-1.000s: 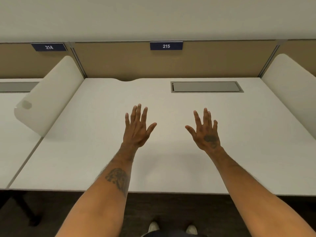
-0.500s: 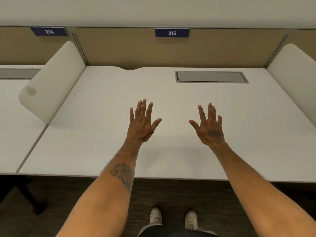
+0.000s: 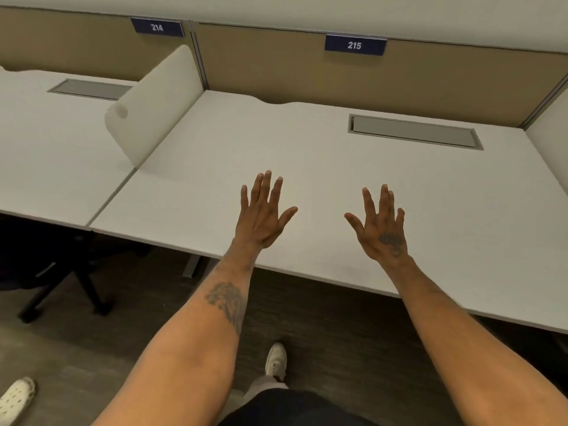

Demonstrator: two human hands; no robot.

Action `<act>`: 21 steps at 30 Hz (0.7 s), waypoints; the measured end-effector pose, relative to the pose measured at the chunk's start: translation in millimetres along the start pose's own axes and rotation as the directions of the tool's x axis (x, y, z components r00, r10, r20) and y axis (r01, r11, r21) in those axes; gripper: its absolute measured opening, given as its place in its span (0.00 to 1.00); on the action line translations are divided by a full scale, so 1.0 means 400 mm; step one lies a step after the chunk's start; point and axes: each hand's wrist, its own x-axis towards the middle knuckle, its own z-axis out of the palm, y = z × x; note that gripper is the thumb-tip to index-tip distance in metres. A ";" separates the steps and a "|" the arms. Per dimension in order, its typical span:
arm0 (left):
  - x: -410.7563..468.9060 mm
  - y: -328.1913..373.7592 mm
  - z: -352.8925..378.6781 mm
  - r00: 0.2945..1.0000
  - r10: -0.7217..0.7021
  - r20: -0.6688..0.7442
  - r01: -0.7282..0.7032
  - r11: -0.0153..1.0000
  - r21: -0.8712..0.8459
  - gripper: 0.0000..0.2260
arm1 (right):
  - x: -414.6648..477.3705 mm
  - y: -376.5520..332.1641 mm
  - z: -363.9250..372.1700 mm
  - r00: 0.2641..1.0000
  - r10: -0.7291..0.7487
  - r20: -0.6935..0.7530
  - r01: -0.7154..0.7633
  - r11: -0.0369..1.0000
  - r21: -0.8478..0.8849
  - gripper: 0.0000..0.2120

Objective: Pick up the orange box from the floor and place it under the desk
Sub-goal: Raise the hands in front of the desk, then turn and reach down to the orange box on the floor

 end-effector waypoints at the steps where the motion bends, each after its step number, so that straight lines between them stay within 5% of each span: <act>1: -0.032 0.008 -0.007 1.000 -0.019 0.003 0.019 1.000 0.009 0.35 | -0.021 0.002 0.003 1.000 -0.018 0.011 0.018 1.000 0.001 0.38; 21: -0.725 -0.083 -0.101 0.915 -0.404 -0.003 0.402 0.909 0.114 0.35 | -0.413 -0.263 0.103 0.902 -0.396 0.170 0.391 0.918 0.067 0.38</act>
